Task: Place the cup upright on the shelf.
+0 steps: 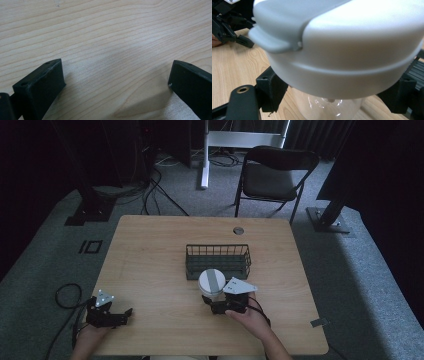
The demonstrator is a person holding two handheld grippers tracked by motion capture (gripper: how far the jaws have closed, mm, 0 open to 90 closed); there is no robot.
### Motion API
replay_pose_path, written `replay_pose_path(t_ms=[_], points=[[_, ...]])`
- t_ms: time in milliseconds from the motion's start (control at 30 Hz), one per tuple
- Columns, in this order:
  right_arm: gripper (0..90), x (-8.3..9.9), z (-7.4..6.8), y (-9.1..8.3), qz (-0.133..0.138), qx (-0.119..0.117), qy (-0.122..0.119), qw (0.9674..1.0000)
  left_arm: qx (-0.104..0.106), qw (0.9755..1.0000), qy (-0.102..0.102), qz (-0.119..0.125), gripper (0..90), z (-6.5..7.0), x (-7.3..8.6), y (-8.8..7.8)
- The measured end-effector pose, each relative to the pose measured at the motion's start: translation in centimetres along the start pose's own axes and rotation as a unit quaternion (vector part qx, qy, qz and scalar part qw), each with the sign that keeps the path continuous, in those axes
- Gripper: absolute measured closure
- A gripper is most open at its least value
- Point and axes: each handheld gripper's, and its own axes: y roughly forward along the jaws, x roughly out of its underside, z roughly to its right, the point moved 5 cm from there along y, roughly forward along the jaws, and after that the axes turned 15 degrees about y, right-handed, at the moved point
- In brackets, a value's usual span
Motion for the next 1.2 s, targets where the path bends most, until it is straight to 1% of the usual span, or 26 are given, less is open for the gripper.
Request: replay_pose_path(t_ms=[100,367,467,567,667,767,800,833,967,1133,1200], points=[[18.5,-0.8,0.0,-0.1,0.004,0.000,0.003,1.0000,0.000,1.0000,0.000,0.000,0.6,0.0,0.0,0.0],[18.5,-3.0,0.6,-0.5,0.023,0.016,0.002,0.9996,0.000,1.0000,0.000,0.000,0.6,0.0,0.0,0.0],[18.5,-4.1,1.0,-0.7,0.031,0.028,-0.001,0.9991,0.000,1.0000,0.000,0.000,0.6,0.0,0.0,0.0],[18.5,-5.0,1.4,-0.8,0.038,0.040,0.003,0.9985,0.000,1.0000,0.000,0.000,0.6,0.0,0.0,0.0],[18.5,-5.8,2.0,-0.9,0.045,0.058,0.010,0.9973,0.000,1.0000,0.000,0.000,0.6,0.0,0.0,0.0],[18.5,-6.2,2.3,-0.8,0.050,0.061,0.016,0.9968,0.000,1.0000,0.000,0.000,0.6,0.0,0.0,0.0],[18.5,-6.5,2.6,-0.8,0.054,0.069,0.017,0.9960,0.000,1.0000,0.000,0.000,0.6,0.0,0.0,0.0],[18.5,-6.7,2.8,-0.8,0.056,0.071,0.019,0.9957,0.000,1.0000,0.000,0.000,0.6,0.0,0.0,0.0],[18.5,-7.1,3.3,-0.6,0.064,0.082,0.019,0.9944,0.000,1.0000,0.000,0.000,0.6,0.0,0.0,0.0],[18.5,-7.7,4.2,-0.4,0.069,0.106,0.012,0.9919,0.000,1.0000,0.000,0.000,0.6,0.0,0.0,0.0],[18.5,-8.0,4.5,-0.3,0.070,0.115,0.016,0.9908,0.000,1.0000,0.000,0.000,0.6,0.0,0.0,0.0]])
